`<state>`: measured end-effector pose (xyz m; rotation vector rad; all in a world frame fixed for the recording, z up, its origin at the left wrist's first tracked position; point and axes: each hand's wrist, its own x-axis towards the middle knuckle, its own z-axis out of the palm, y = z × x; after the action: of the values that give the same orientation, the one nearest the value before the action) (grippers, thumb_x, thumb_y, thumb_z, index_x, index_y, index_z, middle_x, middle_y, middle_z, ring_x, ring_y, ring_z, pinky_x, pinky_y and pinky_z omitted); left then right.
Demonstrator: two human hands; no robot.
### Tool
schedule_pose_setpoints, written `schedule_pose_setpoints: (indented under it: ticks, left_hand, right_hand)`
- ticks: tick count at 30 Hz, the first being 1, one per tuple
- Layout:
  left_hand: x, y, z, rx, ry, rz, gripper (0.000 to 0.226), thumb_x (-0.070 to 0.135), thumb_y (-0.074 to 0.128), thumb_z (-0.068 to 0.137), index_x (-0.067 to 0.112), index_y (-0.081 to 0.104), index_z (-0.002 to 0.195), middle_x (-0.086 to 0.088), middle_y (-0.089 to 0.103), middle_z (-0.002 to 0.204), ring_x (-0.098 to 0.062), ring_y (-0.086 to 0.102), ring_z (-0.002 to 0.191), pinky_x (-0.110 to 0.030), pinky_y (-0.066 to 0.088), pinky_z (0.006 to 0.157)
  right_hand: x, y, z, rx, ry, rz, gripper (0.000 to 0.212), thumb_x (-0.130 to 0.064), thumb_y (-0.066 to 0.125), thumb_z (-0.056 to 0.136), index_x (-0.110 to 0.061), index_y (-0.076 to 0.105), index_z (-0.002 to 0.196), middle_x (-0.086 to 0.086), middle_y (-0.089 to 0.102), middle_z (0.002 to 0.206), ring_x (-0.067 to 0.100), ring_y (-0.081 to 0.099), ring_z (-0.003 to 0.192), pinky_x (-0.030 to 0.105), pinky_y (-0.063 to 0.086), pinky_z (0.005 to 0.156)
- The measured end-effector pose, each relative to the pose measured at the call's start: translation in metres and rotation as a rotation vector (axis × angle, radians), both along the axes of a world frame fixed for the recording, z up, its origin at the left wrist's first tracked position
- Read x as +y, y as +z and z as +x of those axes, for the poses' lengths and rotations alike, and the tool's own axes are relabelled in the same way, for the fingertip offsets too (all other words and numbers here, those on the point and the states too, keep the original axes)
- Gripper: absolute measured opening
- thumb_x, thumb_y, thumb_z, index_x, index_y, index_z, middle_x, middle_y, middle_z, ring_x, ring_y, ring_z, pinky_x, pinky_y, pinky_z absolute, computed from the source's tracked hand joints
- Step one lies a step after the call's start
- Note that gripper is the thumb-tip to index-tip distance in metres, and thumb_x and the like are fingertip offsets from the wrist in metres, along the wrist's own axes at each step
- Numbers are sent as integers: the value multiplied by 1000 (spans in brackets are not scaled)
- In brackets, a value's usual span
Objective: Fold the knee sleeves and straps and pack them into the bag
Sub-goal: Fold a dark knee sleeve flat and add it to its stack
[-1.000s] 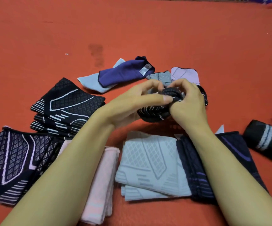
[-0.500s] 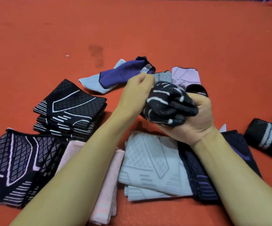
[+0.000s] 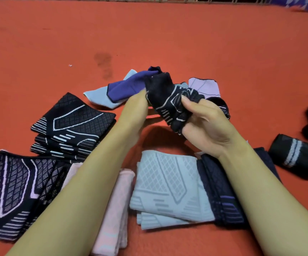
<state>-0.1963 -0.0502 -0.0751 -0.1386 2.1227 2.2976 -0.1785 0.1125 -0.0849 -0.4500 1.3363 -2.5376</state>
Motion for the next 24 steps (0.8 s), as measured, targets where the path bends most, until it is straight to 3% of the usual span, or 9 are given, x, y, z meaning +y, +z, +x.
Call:
schedule_pose_setpoints:
  ticks: [3, 5, 7, 10, 13, 15, 18, 21, 24]
  left_hand:
    - [-7, 4, 0, 78, -4, 88, 32, 36, 44, 109, 18, 71, 106, 1, 76, 103, -13, 71, 87, -31, 59, 78]
    - [-9, 3, 0, 156, 15, -22, 25, 36, 59, 100, 18, 71, 112, 1, 75, 111, -9, 71, 97, -34, 60, 83]
    - [-9, -2, -2, 241, 69, -142, 17, 35, 67, 93, 21, 74, 101, 8, 75, 97, -4, 69, 92, -35, 58, 90]
    - [-12, -3, 0, 287, 43, -357, 44, 52, 64, 94, 13, 68, 75, 9, 63, 77, -7, 57, 75, -34, 52, 83]
    - [-10, -8, -3, 125, -117, -510, 70, 88, 45, 74, 26, 70, 92, 5, 70, 99, -14, 65, 93, -52, 52, 104]
    - [-8, -13, -2, 25, -241, -479, 88, 99, 39, 68, 33, 76, 112, 6, 74, 125, -15, 67, 119, -49, 46, 112]
    - [-6, -11, 0, -23, -216, -433, 92, 94, 41, 70, 30, 72, 129, 6, 70, 134, -14, 64, 126, -43, 43, 115]
    - [-8, -6, -2, -43, -68, -365, 66, 76, 52, 84, 20, 73, 114, 6, 71, 126, -16, 66, 119, -43, 47, 111]
    - [-15, -4, -6, 11, 20, -167, 49, 62, 64, 81, 22, 80, 104, 6, 78, 112, -13, 69, 109, -40, 53, 99]
  right_hand:
    - [0, -6, -8, 10, -118, 114, 43, -1, 48, 103, 8, 48, 145, 24, 60, 142, 35, 56, 136, 45, 42, 118]
    - [-2, -4, -4, -2, -176, 199, 36, 0, 49, 104, 6, 55, 138, 17, 70, 127, 27, 67, 119, 37, 53, 104]
    - [-3, -3, -2, -20, -227, 270, 29, -5, 52, 104, 3, 62, 130, 13, 75, 114, 22, 71, 106, 34, 57, 93]
    - [-1, -5, -6, -5, -406, 355, 28, -25, 66, 99, -4, 72, 115, 12, 77, 110, 26, 73, 105, 51, 56, 101]
    - [0, -6, -7, 65, -530, 522, 44, -50, 74, 81, -9, 76, 96, 11, 78, 100, 34, 74, 101, 63, 55, 95]
    - [-1, -6, -5, 114, -526, 583, 49, -53, 72, 80, -5, 72, 93, 19, 77, 98, 41, 73, 99, 66, 55, 90]
    - [-1, -8, -4, 159, -536, 622, 44, -50, 71, 83, -7, 72, 91, 16, 77, 96, 39, 72, 99, 61, 57, 89]
    - [2, -11, -7, 133, -605, 667, 45, -53, 69, 82, -9, 73, 87, 9, 79, 92, 31, 74, 94, 56, 58, 88]
    - [5, -13, -9, 131, -660, 683, 46, -54, 69, 81, -9, 74, 90, 5, 79, 92, 26, 75, 94, 53, 59, 88]
